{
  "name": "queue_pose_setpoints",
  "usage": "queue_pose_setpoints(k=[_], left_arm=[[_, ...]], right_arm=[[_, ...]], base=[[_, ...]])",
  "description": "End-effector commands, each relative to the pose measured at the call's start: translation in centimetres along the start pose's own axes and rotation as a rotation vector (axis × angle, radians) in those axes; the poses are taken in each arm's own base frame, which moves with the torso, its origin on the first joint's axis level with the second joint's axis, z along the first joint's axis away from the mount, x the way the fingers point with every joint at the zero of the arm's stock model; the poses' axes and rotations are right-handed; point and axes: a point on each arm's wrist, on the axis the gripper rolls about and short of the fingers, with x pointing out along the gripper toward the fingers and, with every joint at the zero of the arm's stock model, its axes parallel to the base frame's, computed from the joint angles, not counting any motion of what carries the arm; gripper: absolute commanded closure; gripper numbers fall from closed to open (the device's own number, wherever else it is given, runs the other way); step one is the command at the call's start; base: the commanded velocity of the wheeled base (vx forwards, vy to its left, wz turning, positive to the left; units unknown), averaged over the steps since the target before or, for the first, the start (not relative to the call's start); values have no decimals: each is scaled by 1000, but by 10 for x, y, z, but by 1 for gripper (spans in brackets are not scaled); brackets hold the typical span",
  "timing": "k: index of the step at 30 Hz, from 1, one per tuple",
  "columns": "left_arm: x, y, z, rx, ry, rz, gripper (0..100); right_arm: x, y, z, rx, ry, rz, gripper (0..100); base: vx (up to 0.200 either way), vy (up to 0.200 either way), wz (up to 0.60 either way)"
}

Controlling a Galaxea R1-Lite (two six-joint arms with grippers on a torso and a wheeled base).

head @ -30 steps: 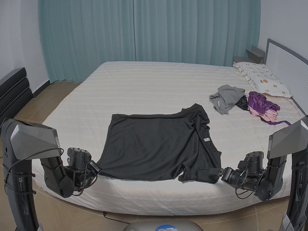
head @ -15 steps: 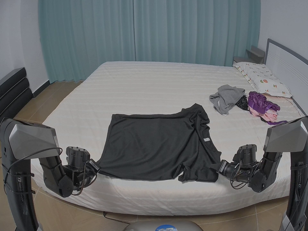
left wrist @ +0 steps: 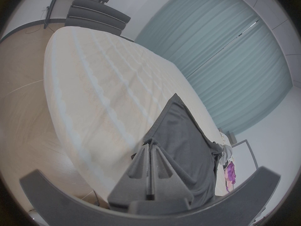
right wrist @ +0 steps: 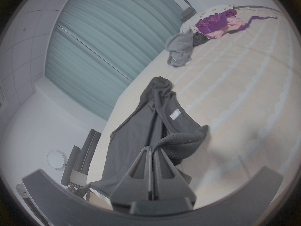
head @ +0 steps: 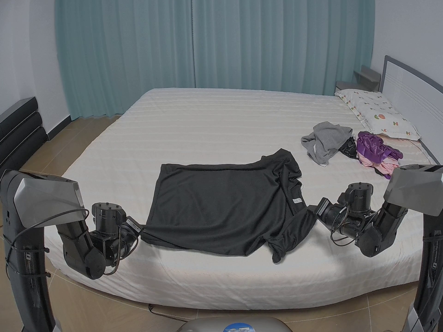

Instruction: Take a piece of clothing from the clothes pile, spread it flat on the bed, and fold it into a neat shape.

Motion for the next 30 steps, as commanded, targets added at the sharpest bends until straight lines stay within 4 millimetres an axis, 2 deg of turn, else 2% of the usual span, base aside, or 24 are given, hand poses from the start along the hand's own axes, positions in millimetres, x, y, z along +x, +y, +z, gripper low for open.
queue_pose_setpoints(k=[1,4,9,14,25,30], left_arm=[[8,5,-3,-1,-7,2,100],[11,8,-3,-6,-20,-5,100],[16,11,-1,-17,-54,-25,100],[20,11,7,-40,-141,-45,100],[26,14,24,-71,-207,-60,100],[36,19,29,-83,-252,-35,100]], right_arm=[[11,9,8,-6,-34,37,100],[23,11,4,-10,-13,27,100],[44,23,20,-11,-45,-24,100],[49,26,24,-15,-23,-64,100],[50,27,25,-57,-20,-65,100],[70,23,21,-102,-26,-51,100]], base=[[0,0,0],[0,0,0],[0,0,0],[0,0,0],[0,0,0],[0,0,0]])
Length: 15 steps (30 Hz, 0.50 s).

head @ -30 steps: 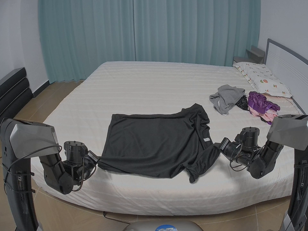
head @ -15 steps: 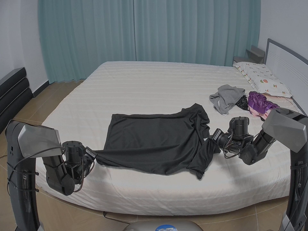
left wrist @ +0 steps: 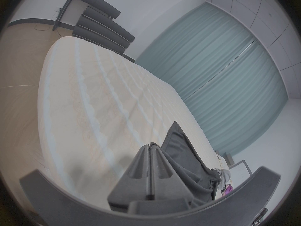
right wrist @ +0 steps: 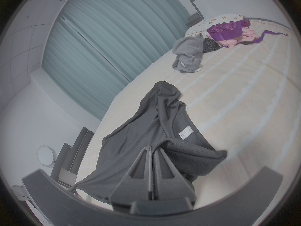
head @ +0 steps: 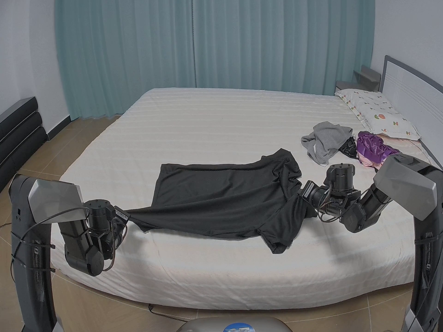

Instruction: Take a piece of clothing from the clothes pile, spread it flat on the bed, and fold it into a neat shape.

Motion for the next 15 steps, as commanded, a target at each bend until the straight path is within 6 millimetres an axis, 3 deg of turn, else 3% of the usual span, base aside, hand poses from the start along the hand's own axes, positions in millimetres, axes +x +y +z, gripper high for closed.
queue_pose_setpoints(k=[1,6,15], left_arm=[[10,5,0,-4,-29,20,100],[13,8,-2,0,-38,32,100],[13,9,-1,0,-41,36,100]], right_arm=[[18,-5,-6,-24,-1,6,100],[38,-1,-17,-35,15,23,100],[64,-3,-21,-40,0,25,100]], base=[[0,0,0],[0,0,0],[0,0,0]])
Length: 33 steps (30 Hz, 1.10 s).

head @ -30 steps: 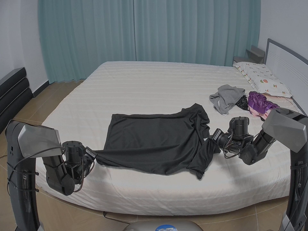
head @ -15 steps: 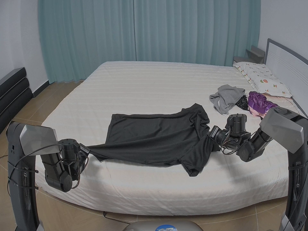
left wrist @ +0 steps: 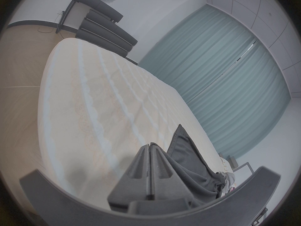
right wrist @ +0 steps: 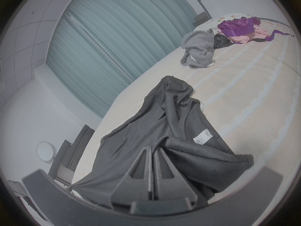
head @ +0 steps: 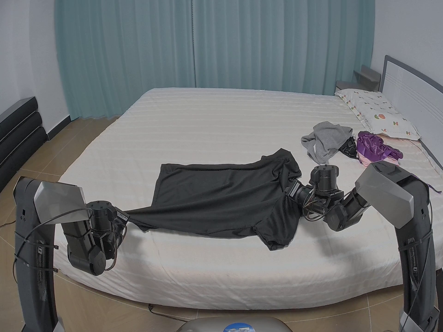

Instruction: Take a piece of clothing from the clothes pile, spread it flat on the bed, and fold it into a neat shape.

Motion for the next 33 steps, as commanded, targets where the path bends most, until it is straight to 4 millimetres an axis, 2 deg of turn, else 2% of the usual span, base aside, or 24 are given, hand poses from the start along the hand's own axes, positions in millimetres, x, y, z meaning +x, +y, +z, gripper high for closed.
queue_pose_setpoints(k=[1,3,4,8,14,17,18,19,20,21,22,25,33], left_arm=[[1,1,1,-2,-6,4,100],[2,2,3,-5,-19,12,100],[3,2,3,-6,-24,12,100],[4,4,1,-4,-23,19,100],[3,5,-1,2,-16,23,100],[2,6,-2,4,-11,25,100],[1,6,-2,4,-5,26,100],[0,6,-3,5,-2,24,100],[0,6,-3,6,-1,27,100],[-1,6,-2,5,-2,26,100],[-1,5,-3,6,1,24,100],[-1,6,-3,5,2,25,100],[-4,7,-5,12,12,31,100]], right_arm=[[16,-8,-10,-1,15,-18,100],[20,-9,-11,-1,17,-20,100],[20,-9,-11,-2,19,-21,0],[10,-7,1,3,12,-21,0],[-17,-16,27,10,38,-61,0],[-27,-19,32,18,39,-71,0],[-40,-22,28,23,87,-75,0],[-43,-23,26,22,103,-72,0],[-55,-24,17,16,167,-59,0],[-56,-24,16,14,177,-56,0],[-63,-26,5,-2,221,-60,0],[-67,-28,-12,-34,281,-75,0],[-63,-30,-39,-47,383,-112,0]], base=[[0,0,0],[0,0,0],[0,0,0],[0,0,0],[0,0,0],[0,0,0],[0,0,0],[0,0,0],[0,0,0],[0,0,0],[0,0,0],[0,0,0],[0,0,0]])
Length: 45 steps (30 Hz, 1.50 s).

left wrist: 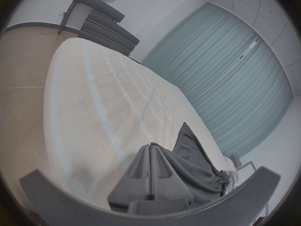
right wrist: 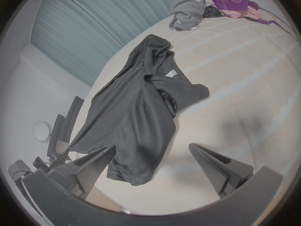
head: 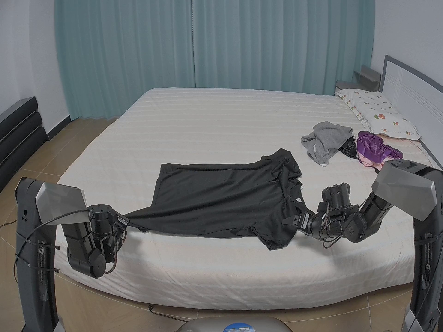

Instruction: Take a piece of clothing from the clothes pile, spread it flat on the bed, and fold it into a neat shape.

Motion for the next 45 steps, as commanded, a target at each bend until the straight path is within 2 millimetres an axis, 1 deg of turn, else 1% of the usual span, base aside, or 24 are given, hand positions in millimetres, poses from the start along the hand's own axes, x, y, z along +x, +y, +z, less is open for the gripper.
queue_pose_setpoints(k=[1,9,10,15,18,19,21,24,25,26,27,28,29,31,32,33,35,36,37,38,39,40,41,45], left_arm=[[-1,-1,-1,1,4,-3,100],[-1,-1,-1,1,4,-3,100],[-1,-1,-1,2,5,-4,100],[-3,-1,-4,7,14,0,100],[-9,2,-9,30,39,11,100],[-9,2,-9,30,39,11,100],[-15,3,-12,51,55,16,100],[-18,5,-13,57,64,24,100],[-18,5,-13,57,64,24,100],[-21,7,-15,76,74,32,100],[-24,7,-16,89,81,34,100],[-24,7,-16,89,81,34,100],[-31,6,-16,111,94,33,100],[-38,5,-20,130,118,28,100],[-38,5,-20,130,118,28,100],[-44,5,-24,147,144,23,100],[-49,7,-27,172,164,28,100],[-50,7,-27,177,168,28,100],[-53,9,-30,203,183,36,100],[-54,10,-31,210,187,40,100],[-58,13,-32,228,200,48,100],[-58,13,-32,228,200,48,100],[-61,13,-34,237,208,50,100],[-63,13,-32,239,210,50,100]], right_arm=[[7,2,-9,-12,27,0,0],[28,4,-10,-26,15,-17,0],[29,3,-10,-25,16,-18,100],[28,4,-6,-20,-2,-15,100],[14,8,2,-6,-20,-11,100],[14,8,2,-6,-20,-11,100],[-3,9,1,4,-8,-19,100],[-20,8,-6,8,10,-27,100],[-20,8,-6,8,10,-27,100],[-31,8,-10,12,19,-34,100],[-37,8,-12,12,21,-35,100],[-37,8,-12,12,21,-35,100],[-52,9,-16,15,27,-39,100],[-68,9,-20,16,32,-40,100],[-68,9,-20,16,32,-40,100],[-81,6,-25,24,41,-53,100],[-92,1,-34,25,62,-72,100],[-93,1,-36,25,66,-74,100],[-101,-3,-44,28,87,-92,100],[-102,-5,-47,28,96,-98,100],[-107,-9,-57,31,124,-116,100],[-107,-9,-57,31,124,-116,100],[-112,-13,-69,30,160,-138,100],[-114,-16,-81,27,203,-157,100]], base=[[0,0,0],[0,0,0],[0,0,0],[0,0,0],[0,0,0],[0,0,0],[0,0,0],[0,0,0],[0,0,0],[0,0,0],[0,0,0],[0,0,0],[0,0,0],[0,0,0],[0,0,0],[0,0,0],[0,0,0],[0,0,0],[0,0,0],[0,0,0],[0,0,0],[0,0,0],[0,0,0],[0,0,0]])
